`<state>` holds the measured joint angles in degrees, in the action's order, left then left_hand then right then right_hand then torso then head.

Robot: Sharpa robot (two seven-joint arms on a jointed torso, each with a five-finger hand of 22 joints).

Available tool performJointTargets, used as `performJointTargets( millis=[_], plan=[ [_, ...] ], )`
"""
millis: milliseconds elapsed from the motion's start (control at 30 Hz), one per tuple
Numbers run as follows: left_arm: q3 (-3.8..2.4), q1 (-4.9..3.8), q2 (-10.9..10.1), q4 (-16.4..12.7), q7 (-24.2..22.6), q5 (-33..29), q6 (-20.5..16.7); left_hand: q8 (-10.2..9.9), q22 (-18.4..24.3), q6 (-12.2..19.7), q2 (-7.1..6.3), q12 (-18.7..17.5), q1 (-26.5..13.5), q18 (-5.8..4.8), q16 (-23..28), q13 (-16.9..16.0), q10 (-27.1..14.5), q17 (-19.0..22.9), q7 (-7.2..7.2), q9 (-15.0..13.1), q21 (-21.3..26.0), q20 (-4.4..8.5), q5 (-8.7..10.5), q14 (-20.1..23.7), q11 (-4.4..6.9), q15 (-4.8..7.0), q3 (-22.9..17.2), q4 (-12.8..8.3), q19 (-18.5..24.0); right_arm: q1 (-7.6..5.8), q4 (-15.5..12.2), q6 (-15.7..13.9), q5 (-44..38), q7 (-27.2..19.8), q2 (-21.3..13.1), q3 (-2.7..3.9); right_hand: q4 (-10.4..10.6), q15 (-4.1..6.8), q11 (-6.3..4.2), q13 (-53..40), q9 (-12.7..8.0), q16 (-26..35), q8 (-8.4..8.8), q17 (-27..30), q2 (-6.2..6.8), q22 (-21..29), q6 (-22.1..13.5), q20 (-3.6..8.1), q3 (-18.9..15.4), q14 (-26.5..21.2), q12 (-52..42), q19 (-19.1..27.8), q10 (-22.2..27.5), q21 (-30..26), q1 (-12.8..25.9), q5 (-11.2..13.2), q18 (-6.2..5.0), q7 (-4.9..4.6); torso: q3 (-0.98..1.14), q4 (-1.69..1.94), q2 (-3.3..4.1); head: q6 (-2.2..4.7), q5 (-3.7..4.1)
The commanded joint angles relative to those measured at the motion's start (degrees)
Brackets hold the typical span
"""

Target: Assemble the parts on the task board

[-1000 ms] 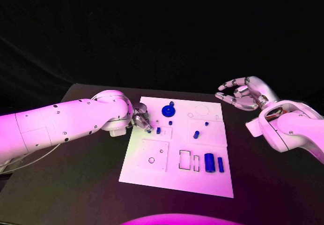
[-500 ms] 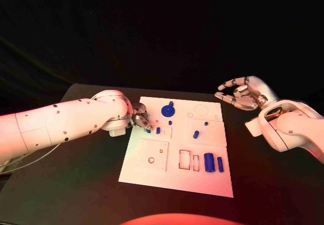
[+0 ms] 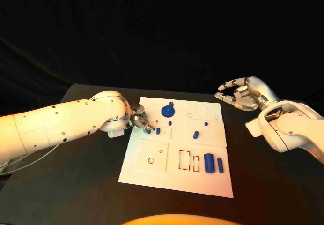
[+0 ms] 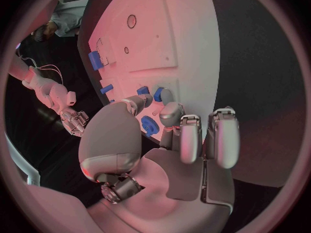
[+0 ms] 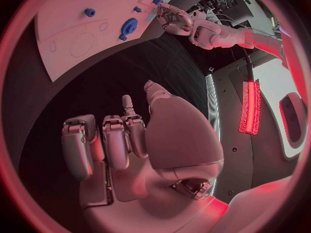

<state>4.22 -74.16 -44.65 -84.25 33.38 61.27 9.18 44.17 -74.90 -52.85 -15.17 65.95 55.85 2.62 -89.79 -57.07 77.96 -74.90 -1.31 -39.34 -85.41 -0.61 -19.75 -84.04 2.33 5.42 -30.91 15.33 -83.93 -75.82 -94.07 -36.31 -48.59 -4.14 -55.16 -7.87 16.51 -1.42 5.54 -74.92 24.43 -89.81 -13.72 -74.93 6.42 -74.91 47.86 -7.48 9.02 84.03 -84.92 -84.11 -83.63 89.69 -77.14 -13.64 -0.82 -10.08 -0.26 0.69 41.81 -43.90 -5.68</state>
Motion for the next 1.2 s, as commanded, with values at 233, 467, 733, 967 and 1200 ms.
performJointTargets(
  millis=[233, 467, 733, 967, 1200],
  plan=[
    [-0.20, 0.14, -0.45, -0.35, -0.42, -1.08, -2.52, -0.49, -7.50, -0.29, 0.85, 0.41, -0.39, -0.79, -0.21, -0.21, -0.11, -15.10, -0.18, -0.21, -0.08, 0.20, 0.10, -5.96, 0.14, 0.17, 2.73, 1.32, -2.47, 0.03, -0.10, -0.03, -0.56, -0.55, -0.05, 0.00, 0.07, 0.32, -0.28, -8.24, -0.06, 0.39, -0.34, -13.04, -0.16, -15.09, 0.02, 0.33, -0.04, 5.47, 0.36, -5.89, 0.26, 0.31, 0.56, 0.00, 0.82, 0.13, -0.03, 0.01, -0.01, 0.01, 0.11],
    [-0.56, 0.11, -1.37, -1.19, -4.98, -4.65, -10.25, -2.21, -6.06, 2.08, 1.46, -1.79, -1.36, -0.45, -0.21, 2.46, -2.15, -15.10, -1.00, 0.03, 0.87, 0.15, 0.65, -5.96, -0.53, -0.28, 6.50, 1.41, -1.78, 0.03, -0.05, -0.07, -0.56, -0.57, -0.05, 0.00, 0.07, 0.32, -0.28, -8.24, -0.06, 0.39, -0.34, -13.04, -0.16, -15.09, 0.02, 0.33, -0.04, 5.47, 0.36, -5.89, 0.26, 0.31, 0.56, 0.00, 0.82, 0.13, 0.04, 0.05, -0.08, 0.20, 0.25],
    [-0.88, 0.09, -2.03, -1.71, -19.75, -10.00, -21.66, -5.65, 8.46, 9.80, 2.64, -15.98, 4.34, 2.71, 5.55, 18.47, -16.99, -6.55, -4.76, 1.17, 11.34, -2.14, 0.19, -2.33, -4.10, -3.31, 9.18, 1.27, 5.94, 0.03, -0.01, -0.11, -0.55, -0.55, -0.14, 0.00, 0.09, 0.32, -0.27, -8.25, -0.08, 0.39, -0.33, -13.03, -0.14, -15.09, -0.04, 0.33, -0.08, 5.47, 0.36, -5.89, 0.26, 0.31, 0.66, 0.02, 0.82, 0.12, 0.02, 0.05, -0.06, 0.56, 0.59],
    [-0.50, 0.15, -1.10, -2.21, -31.53, -3.92, -26.54, -9.38, 36.52, 13.50, 1.56, -24.57, 21.63, 7.89, 26.00, 24.94, -28.64, 17.41, -8.19, 5.31, 36.47, -5.52, 0.10, 14.67, -7.64, -6.57, 4.12, -3.46, 22.52, 0.03, 0.02, -0.10, -0.55, -0.57, -0.21, 0.00, 0.09, 0.31, -0.27, -8.22, -0.09, 0.42, -0.34, -12.95, -0.16, -15.09, -0.05, 0.33, -0.08, 5.45, 0.38, -5.89, 0.29, 0.31, 0.71, 0.01, 0.82, 0.12, -0.04, 0.08, 0.02, 0.87, 1.21],
    [0.03, 1.27, 1.35, -1.14, -34.95, 9.96, -26.59, -12.14, 36.90, 12.34, 0.03, -29.02, 25.90, 7.87, 26.06, 30.76, -29.23, 19.64, -8.15, 9.60, 37.04, -5.81, 0.50, 15.27, -7.98, -6.79, 2.37, -5.11, 21.59, 0.05, 0.19, 0.19, -0.54, -0.64, -0.07, 0.00, 0.03, 0.32, -0.28, -7.30, -0.09, 0.79, -0.37, -11.68, -0.18, -14.94, -0.06, 0.34, -0.02, 5.13, 1.12, -5.76, 1.19, 0.13, 0.66, -0.05, 0.76, 0.13, -0.08, 0.01, 0.00, 1.08, 1.60]
  ],
)
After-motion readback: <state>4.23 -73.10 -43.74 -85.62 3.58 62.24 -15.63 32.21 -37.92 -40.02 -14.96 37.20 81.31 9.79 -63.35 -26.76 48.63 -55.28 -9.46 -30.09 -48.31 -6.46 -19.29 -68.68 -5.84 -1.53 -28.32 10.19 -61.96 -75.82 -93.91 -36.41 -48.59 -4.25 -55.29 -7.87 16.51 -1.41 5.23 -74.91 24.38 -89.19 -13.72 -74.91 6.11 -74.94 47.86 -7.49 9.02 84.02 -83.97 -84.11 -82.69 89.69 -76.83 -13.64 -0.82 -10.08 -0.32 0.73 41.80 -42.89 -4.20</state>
